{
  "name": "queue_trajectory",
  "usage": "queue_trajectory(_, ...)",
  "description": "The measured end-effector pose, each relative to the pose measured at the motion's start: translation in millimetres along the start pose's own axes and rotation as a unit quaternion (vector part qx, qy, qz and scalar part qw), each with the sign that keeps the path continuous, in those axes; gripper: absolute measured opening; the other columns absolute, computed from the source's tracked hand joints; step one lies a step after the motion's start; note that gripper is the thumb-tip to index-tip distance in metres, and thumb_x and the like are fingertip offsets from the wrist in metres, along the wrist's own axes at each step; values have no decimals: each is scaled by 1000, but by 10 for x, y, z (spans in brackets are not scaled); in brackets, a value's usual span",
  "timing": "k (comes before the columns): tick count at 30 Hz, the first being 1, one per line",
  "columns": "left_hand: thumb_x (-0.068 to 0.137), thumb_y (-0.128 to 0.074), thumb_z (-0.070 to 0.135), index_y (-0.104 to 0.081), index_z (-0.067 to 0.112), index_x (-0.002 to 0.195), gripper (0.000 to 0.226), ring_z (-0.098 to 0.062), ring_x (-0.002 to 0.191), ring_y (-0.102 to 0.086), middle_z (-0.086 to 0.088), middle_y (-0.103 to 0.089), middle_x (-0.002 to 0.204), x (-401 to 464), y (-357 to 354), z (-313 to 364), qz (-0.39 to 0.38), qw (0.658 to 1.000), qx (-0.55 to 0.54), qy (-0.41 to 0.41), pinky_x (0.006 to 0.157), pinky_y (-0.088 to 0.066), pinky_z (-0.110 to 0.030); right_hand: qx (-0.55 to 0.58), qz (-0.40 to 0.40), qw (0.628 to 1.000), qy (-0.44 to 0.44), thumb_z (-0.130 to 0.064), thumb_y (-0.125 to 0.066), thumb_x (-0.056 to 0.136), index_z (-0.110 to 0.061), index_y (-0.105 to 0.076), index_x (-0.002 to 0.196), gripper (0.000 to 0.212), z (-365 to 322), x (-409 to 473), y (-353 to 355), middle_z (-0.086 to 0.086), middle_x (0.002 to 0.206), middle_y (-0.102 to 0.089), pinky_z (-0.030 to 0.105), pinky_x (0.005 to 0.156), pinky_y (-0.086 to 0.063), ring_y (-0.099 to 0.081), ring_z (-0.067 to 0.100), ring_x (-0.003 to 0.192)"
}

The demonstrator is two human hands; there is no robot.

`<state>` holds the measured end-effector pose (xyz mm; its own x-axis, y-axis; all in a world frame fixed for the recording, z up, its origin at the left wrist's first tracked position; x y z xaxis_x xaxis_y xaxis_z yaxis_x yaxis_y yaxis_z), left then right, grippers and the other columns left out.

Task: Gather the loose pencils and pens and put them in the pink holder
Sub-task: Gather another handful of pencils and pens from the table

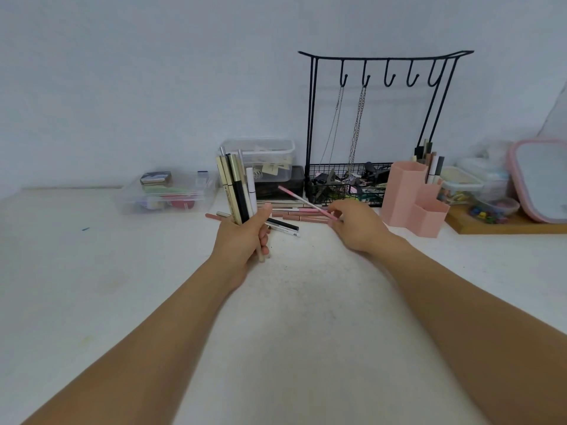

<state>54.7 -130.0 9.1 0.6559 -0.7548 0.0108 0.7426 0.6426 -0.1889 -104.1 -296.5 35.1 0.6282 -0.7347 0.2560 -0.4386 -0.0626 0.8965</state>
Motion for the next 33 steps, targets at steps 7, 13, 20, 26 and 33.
queue_trajectory(7,93,-72,33,-61,9,79,29,-17,48,-48,-3,-53,52,-13,-26,-9,-7,1000,6,6,46,-47,-28,19,18,1000,-16,-16,-68,93,-14,-78,91,10,15,19,30,6,87,-74,29,70,-46,-66,25,82)
queue_trajectory(13,93,-71,36,-59,11,74,34,-17,48,-45,-2,-51,52,-7,0,17,2,1000,8,-3,48,-43,-29,67,67,995,-14,-21,-70,92,-2,-77,83,22,80,75,88,19,85,-75,46,79,-58,-70,36,84)
queue_trajectory(20,89,-73,43,-55,13,70,40,-17,47,-46,-2,-51,52,-11,-7,10,-3,1000,4,0,52,-45,-31,195,114,974,-38,-13,-73,90,-9,-80,85,10,33,-23,243,6,66,-69,16,53,-42,-54,12,58)
queue_trajectory(26,86,-73,49,-57,11,82,41,-14,48,-46,1,-48,52,-12,-33,16,-27,1000,-10,-3,55,-43,-30,514,-76,853,-47,-12,-77,86,-2,-77,99,17,-556,-145,-5,5,76,-69,18,62,-55,-63,9,64)
queue_trajectory(33,62,-82,58,-66,7,78,57,-16,53,-51,-8,-57,62,5,7,57,-27,998,-42,-28,50,-44,-27,542,-172,822,4,-7,-71,91,2,-72,95,10,-1044,-352,-236,14,78,-65,25,71,-59,-66,15,68)
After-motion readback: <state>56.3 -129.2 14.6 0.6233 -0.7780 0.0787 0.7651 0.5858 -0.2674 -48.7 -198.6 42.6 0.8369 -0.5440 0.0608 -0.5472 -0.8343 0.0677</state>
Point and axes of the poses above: each hand's wrist, its own x-axis towards the middle knuckle, its own y-axis out of the back of the hand, z = x × y, the point moved 10 cm from there along x, towards the middle knuckle
